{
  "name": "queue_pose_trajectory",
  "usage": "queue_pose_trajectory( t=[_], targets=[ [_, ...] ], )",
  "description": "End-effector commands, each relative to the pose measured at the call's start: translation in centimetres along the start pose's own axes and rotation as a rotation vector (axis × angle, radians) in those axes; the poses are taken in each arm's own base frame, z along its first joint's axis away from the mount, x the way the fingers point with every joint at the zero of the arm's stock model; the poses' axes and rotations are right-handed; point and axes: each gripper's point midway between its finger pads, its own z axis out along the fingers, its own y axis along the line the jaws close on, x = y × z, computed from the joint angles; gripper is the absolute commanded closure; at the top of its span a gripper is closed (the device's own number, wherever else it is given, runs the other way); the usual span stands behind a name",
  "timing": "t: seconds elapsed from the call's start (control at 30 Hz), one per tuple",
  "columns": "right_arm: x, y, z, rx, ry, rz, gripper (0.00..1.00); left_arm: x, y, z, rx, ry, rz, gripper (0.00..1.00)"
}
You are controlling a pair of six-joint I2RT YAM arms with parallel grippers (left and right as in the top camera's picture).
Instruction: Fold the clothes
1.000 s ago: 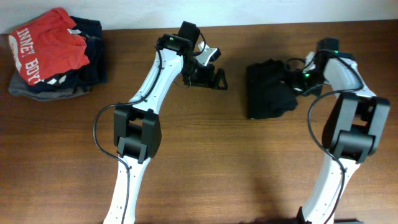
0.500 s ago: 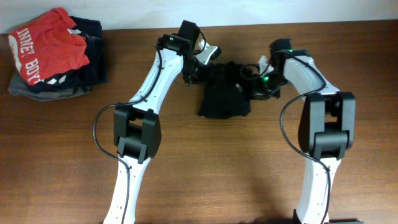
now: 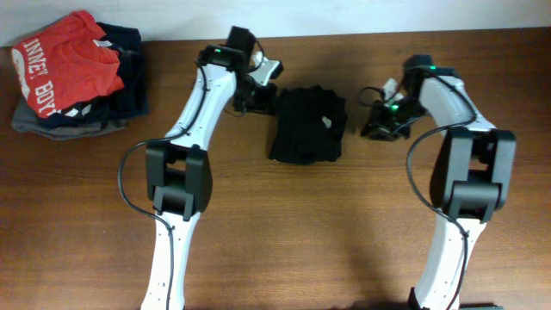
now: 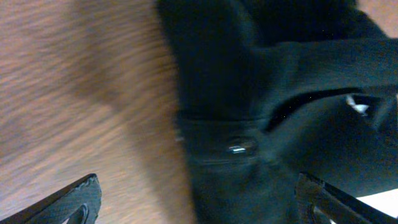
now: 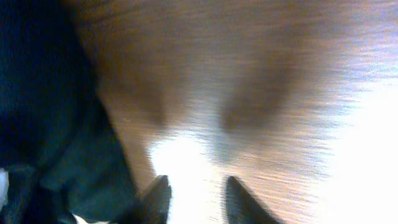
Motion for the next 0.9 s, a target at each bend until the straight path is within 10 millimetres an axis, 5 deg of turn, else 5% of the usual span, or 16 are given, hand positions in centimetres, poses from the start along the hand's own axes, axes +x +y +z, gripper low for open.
queue_pose_trajectory(
  t=[0.0, 0.17, 0.3, 0.87],
  targets=[
    [-0.3, -0.4, -1.1, -0.011, -0.01, -0.009, 0.46, -0.1, 0.2, -0.2, 0.06, -0.01, 0.011, 0.01],
    [0.1, -1.0, -1.4, -0.009, 0.004, -0.008, 0.31, 0.7, -1.0, 0.8, 0.218, 0.011, 0.019, 0.01],
    [0.4, -1.0, -1.4, -0.008, 0.018, -0.026, 0.3, 1.0, -2.7, 1.9, 0.367, 0.01, 0.036, 0.01],
    [0.5, -1.0, -1.4, -0.009, 0.02, -0.026, 0.3, 3.0, -4.0, 5.9, 0.52, 0.08, -0.022, 0.01]
  ],
)
